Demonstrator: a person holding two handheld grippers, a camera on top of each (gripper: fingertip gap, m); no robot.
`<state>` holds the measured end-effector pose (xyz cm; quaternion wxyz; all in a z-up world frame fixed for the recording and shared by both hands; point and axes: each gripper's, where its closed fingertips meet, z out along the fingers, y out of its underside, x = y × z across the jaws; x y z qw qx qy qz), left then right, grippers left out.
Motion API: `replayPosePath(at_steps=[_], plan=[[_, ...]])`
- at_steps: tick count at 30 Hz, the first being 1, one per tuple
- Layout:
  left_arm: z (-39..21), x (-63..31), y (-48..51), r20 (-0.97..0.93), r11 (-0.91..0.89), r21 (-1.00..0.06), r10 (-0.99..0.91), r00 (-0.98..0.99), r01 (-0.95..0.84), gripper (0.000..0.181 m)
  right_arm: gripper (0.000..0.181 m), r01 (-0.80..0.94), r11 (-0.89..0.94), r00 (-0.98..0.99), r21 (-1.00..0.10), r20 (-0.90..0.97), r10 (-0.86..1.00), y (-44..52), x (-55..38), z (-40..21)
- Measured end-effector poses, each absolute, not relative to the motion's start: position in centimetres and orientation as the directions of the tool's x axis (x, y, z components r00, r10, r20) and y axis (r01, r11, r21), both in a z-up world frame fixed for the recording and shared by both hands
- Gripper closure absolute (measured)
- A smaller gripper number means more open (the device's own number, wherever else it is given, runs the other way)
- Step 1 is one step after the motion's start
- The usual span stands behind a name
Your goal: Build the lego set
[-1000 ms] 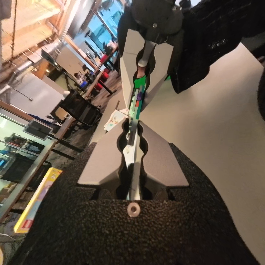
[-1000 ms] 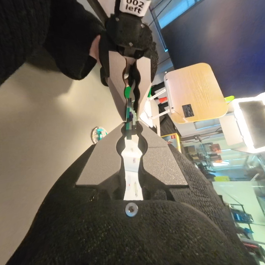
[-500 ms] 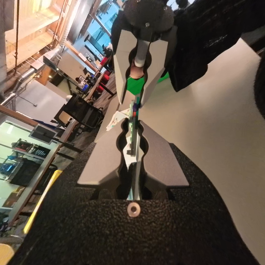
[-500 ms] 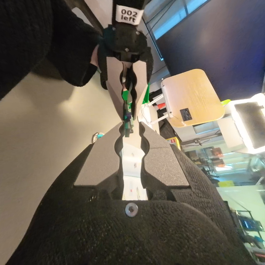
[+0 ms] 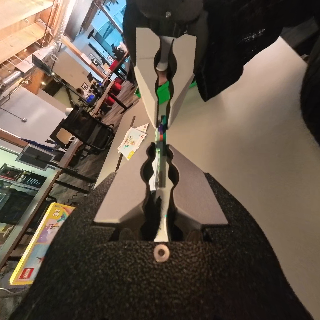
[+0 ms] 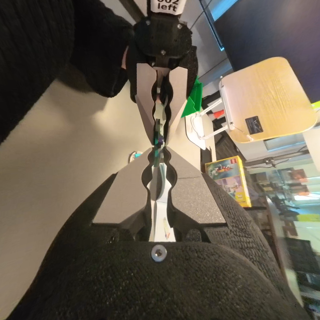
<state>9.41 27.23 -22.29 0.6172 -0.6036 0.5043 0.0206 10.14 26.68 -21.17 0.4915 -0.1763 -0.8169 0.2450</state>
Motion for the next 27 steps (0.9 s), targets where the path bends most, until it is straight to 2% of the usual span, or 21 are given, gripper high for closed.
replayPosePath(at_steps=[1, 3, 4, 6, 9, 13, 20, 24, 25, 27], plan=[[-22.3, 9.3, 27.4, -0.639, 0.262, -0.733, -0.582, 0.502, -0.628, 0.172, 0.173, 0.051, 0.806, -0.448, -0.590, 0.708, 0.546, 26.8, 10.0, -21.3], [-22.7, 8.9, 27.7, -0.642, 0.243, -0.725, -0.578, 0.505, -0.644, 0.172, 0.159, 0.086, 0.823, -0.417, -0.561, 0.730, 0.541, 27.7, 9.7, -21.9], [-22.9, 8.8, 27.7, -0.648, 0.237, -0.717, -0.573, 0.501, -0.656, 0.172, 0.158, 0.100, 0.841, -0.409, -0.531, 0.749, 0.521, 28.1, 9.6, -22.4], [-23.5, 8.8, 27.7, -0.640, 0.224, -0.717, -0.586, 0.497, -0.660, 0.172, 0.171, 0.090, 0.856, -0.421, -0.508, 0.760, 0.495, 27.9, 9.7, -23.2], [-24.6, 8.8, 27.7, -0.578, 0.174, -0.759, -0.623, 0.527, -0.627, 0.171, 0.172, 0.093, 0.884, -0.402, -0.457, 0.796, 0.454, 28.5, 9.6, -24.5], [-26.7, 7.8, 27.2, -0.401, 0.011, -0.840, -0.685, 0.608, -0.542, 0.146, 0.172, 0.084, 0.951, -0.408, -0.296, 0.861, 0.304, 30.3, 10.1, -28.7], [-28.4, 4.5, 25.2, -0.321, -0.121, -0.861, -0.624, 0.712, -0.494, 0.143, 0.172, -0.076, 0.997, -0.440, -0.003, 0.898, -0.031, 30.2, 11.6, -34.4], [-27.9, 2.8, 24.1, -0.286, -0.160, -0.880, -0.573, 0.768, -0.446, 0.140, 0.166, -0.145, 0.987, -0.491, 0.071, 0.861, -0.134, 30.0, 12.4, -36.1], [-27.7, 2.4, 23.8, -0.280, -0.168, -0.883, -0.559, 0.780, -0.437, 0.139, 0.158, -0.155, 0.984, -0.502, 0.086, 0.851, -0.153, 30.1, 12.5, -36.4], [-27.5, 1.6, 23.0, -0.252, -0.202, -0.887, -0.541, 0.803, -0.415, 0.138, 0.156, -0.155, 0.985, -0.521, 0.070, 0.842, -0.141, 30.3, 12.9, -36.6]])
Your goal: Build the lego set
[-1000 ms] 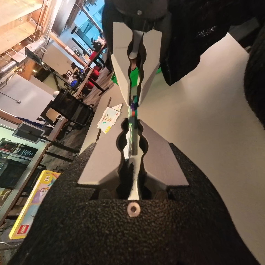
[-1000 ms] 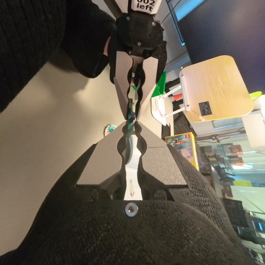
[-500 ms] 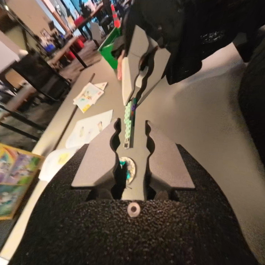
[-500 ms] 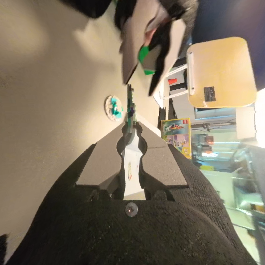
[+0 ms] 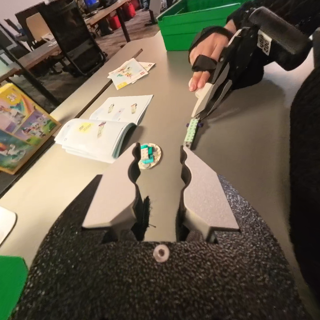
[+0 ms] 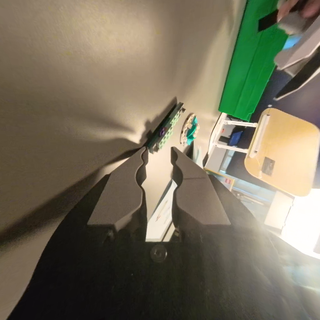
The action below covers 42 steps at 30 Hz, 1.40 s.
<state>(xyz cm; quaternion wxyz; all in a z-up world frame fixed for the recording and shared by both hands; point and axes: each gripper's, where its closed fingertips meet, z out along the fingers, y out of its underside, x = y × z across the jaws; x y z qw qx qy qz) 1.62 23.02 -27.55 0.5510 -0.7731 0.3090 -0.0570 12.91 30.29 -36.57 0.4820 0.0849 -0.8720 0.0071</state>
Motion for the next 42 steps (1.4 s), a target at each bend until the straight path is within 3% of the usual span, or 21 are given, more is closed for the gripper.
replayPosePath(at_steps=[4, 6, 11, 13, 15, 17, 19, 20, 22, 25, 29, 32, 42], plan=[[-26.1, 0.0, 20.9, -0.148, -0.274, -0.907, -0.508, 0.849, -0.321, 0.131, 0.143, -0.081, 0.997, -0.594, -0.012, 0.804, -0.038, 31.9, 14.2, -36.1], [-24.5, -1.6, 19.2, -0.149, -0.260, -0.920, -0.459, 0.876, -0.293, 0.130, 0.135, 0.017, 0.993, -0.579, -0.119, 0.808, 0.107, 33.2, 14.3, -35.1], [-20.2, -8.4, 13.5, -0.151, -0.215, -0.956, -0.224, 0.963, -0.200, 0.130, 0.124, 0.177, 0.755, -0.119, -0.632, 0.748, 0.653, 36.6, 11.0, -28.4], [-18.7, -12.2, 10.9, -0.163, -0.193, -0.965, -0.083, 0.983, -0.177, 0.130, 0.121, 0.123, 0.619, 0.081, -0.776, 0.629, 0.773, 38.1, 9.9, -26.7], [-17.3, -16.3, 8.2, -0.206, -0.167, -0.967, 0.078, 0.975, -0.191, 0.126, 0.111, 0.066, 0.523, 0.226, -0.850, 0.523, 0.822, 39.3, 8.9, -26.2], [-16.1, -19.9, 5.9, -0.266, -0.148, -0.960, 0.214, 0.940, -0.238, 0.119, 0.103, 0.042, 0.505, 0.337, -0.862, 0.488, 0.805, 40.6, 8.2, -26.0], [-15.9, -22.7, 4.4, -0.332, -0.193, -0.939, 0.282, 0.900, -0.286, 0.112, 0.095, 0.100, 0.587, 0.389, -0.803, 0.574, 0.720, 41.6, 7.5, -26.2], [-16.2, -24.1, 4.0, -0.359, -0.242, -0.925, 0.303, 0.883, -0.293, 0.103, 0.096, 0.149, 0.637, 0.417, -0.757, 0.632, 0.654, 42.3, 7.3, -26.1], [-17.3, -26.9, 3.8, -0.391, -0.354, -0.895, 0.333, 0.858, -0.270, 0.061, 0.096, 0.195, 0.663, 0.484, -0.723, 0.659, 0.576, 43.9, 7.5, -25.4], [-20.6, -28.9, 4.4, -0.382, -0.517, -0.830, 0.254, 0.889, -0.209, 0.049, 0.097, 0.201, 0.631, 0.583, -0.750, 0.609, 0.537, 46.3, 8.3, -24.6], [-24.3, -29.4, 5.1, -0.303, -0.624, -0.761, 0.102, 0.948, -0.176, 0.080, 0.099, 0.238, 0.577, 0.639, -0.781, 0.574, 0.512, 48.5, 9.3, -25.1], [-26.2, -29.6, 5.0, -0.245, -0.669, -0.725, 0.034, 0.969, -0.160, 0.091, 0.103, 0.253, 0.548, 0.674, -0.797, 0.552, 0.491, 49.5, 10.2, -25.2], [-29.1, -28.2, 5.7, -0.057, -0.710, -0.693, -0.121, 0.991, -0.127, 0.104, 0.108, 0.332, 0.541, 0.649, -0.772, 0.604, 0.463, 49.9, 9.8, -26.1]])
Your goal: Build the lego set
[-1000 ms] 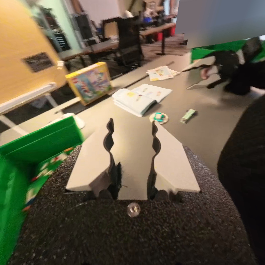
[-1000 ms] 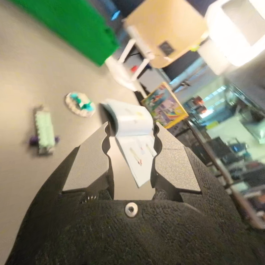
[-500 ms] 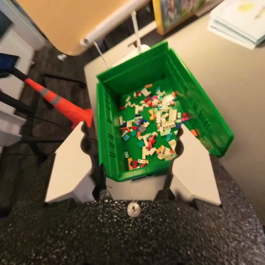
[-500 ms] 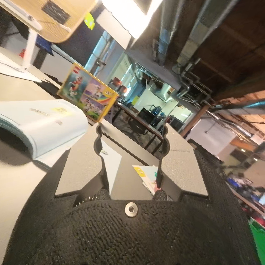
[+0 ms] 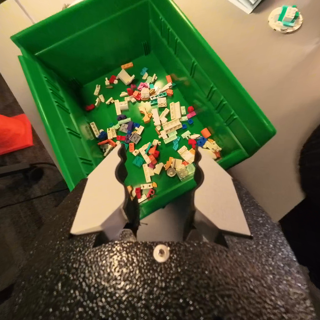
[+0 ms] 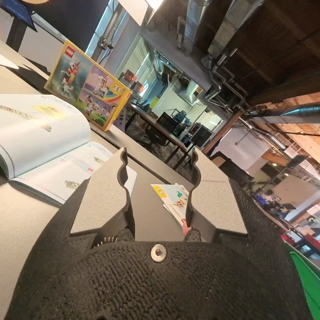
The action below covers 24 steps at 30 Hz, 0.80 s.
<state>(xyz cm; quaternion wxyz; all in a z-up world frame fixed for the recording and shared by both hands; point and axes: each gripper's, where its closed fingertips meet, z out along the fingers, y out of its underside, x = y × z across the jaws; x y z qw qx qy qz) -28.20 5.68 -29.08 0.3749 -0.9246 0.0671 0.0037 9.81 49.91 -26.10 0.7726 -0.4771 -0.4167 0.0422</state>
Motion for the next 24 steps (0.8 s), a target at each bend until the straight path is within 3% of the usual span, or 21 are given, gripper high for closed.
replayPosePath(at_steps=[9, 15, 18, 21, 24], plan=[[-29.6, -28.5, 5.4, -0.017, -0.759, -0.636, -0.168, 0.986, -0.141, 0.135, 0.113, 0.333, 0.526, 0.647, -0.783, 0.595, 0.476, 50.1, 9.8, -26.4], [-30.9, -27.8, 5.7, 0.002, -0.797, -0.578, -0.214, 0.977, -0.174, 0.141, 0.115, 0.327, 0.524, 0.646, -0.787, 0.591, 0.484, 50.0, 9.7, -26.4], [-32.2, -26.9, 5.8, 0.032, -0.831, -0.492, -0.314, 0.949, -0.259, 0.145, 0.116, 0.325, 0.516, 0.650, -0.792, 0.584, 0.486, 50.1, 9.8, -26.4], [-34.1, -26.3, 5.0, 0.097, -0.874, -0.328, -0.408, 0.908, -0.357, 0.139, 0.117, 0.312, 0.512, 0.660, -0.800, 0.570, 0.489, 50.2, 10.0, -26.3], [-35.5, -27.7, 5.0, 0.041, -0.885, -0.191, -0.440, 0.897, -0.425, 0.103, 0.117, 0.293, 0.509, 0.673, -0.809, 0.552, 0.491, 50.2, 10.3, -26.0]])
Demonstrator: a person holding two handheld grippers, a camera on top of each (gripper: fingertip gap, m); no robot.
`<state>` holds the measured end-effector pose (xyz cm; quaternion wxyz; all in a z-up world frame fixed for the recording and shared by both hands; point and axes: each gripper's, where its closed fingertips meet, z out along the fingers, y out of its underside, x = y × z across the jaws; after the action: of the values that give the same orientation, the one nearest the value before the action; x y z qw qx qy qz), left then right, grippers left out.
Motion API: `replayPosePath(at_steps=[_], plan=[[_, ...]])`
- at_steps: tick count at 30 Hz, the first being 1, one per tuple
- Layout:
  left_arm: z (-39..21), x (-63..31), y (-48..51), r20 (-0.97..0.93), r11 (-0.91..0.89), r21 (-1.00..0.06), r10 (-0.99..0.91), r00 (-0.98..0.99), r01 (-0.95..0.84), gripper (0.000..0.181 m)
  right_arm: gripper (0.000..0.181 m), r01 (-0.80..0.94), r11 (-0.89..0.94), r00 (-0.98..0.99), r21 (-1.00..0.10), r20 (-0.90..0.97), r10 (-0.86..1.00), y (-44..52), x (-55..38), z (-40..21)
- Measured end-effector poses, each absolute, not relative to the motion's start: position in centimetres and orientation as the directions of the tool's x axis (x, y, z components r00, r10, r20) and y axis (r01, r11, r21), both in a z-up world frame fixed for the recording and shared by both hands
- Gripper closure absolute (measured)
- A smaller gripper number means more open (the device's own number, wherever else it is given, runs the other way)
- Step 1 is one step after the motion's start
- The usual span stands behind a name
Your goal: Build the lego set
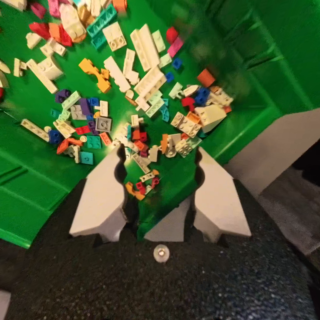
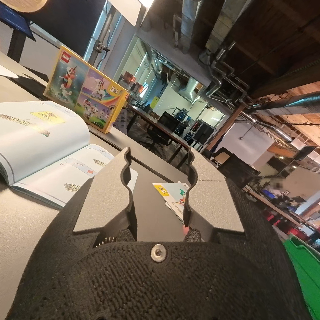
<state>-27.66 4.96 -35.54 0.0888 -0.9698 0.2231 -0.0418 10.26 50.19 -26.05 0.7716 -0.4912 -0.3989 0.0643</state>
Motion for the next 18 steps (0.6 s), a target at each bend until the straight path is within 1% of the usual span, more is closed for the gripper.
replayPosePath(at_steps=[1, 3, 5, 9, 12, 14, 18], plan=[[-35.9, -27.9, 4.9, 0.028, -0.880, -0.156, -0.458, 0.888, -0.449, 0.099, 0.117, 0.287, 0.507, 0.678, -0.813, 0.546, 0.492, 50.2, 10.4, -26.0], [-36.3, -28.0, 5.2, 0.009, -0.855, -0.135, -0.506, 0.862, -0.501, 0.108, 0.117, 0.278, 0.502, 0.686, -0.819, 0.535, 0.494, 50.3, 10.5, -25.9], [-36.6, -27.2, 5.6, 0.057, -0.842, -0.166, -0.529, 0.847, -0.514, 0.121, 0.117, 0.270, 0.499, 0.690, -0.824, 0.527, 0.497, 50.4, 10.6, -25.8], [-36.2, -25.7, 4.6, 0.235, -0.857, -0.204, -0.512, 0.826, -0.473, 0.141, 0.118, 0.261, 0.497, 0.692, -0.827, 0.520, 0.501, 50.4, 10.7, -25.8], [-36.0, -25.8, 4.2, 0.268, -0.863, -0.209, -0.502, 0.822, -0.459, 0.138, 0.119, 0.262, 0.494, 0.691, -0.829, 0.518, 0.504, 50.4, 10.7, -25.9], [-36.3, -25.9, 3.9, 0.260, -0.861, -0.185, -0.508, 0.821, -0.475, 0.136, 0.119, 0.265, 0.493, 0.690, -0.829, 0.520, 0.503, 50.5, 10.6, -25.9], [-37.0, -26.4, 3.9, 0.210, -0.840, -0.141, -0.542, 0.814, -0.523, 0.140, 0.120, 0.264, 0.492, 0.691, -0.830, 0.519, 0.503, 50.5, 10.7, -25.9]])
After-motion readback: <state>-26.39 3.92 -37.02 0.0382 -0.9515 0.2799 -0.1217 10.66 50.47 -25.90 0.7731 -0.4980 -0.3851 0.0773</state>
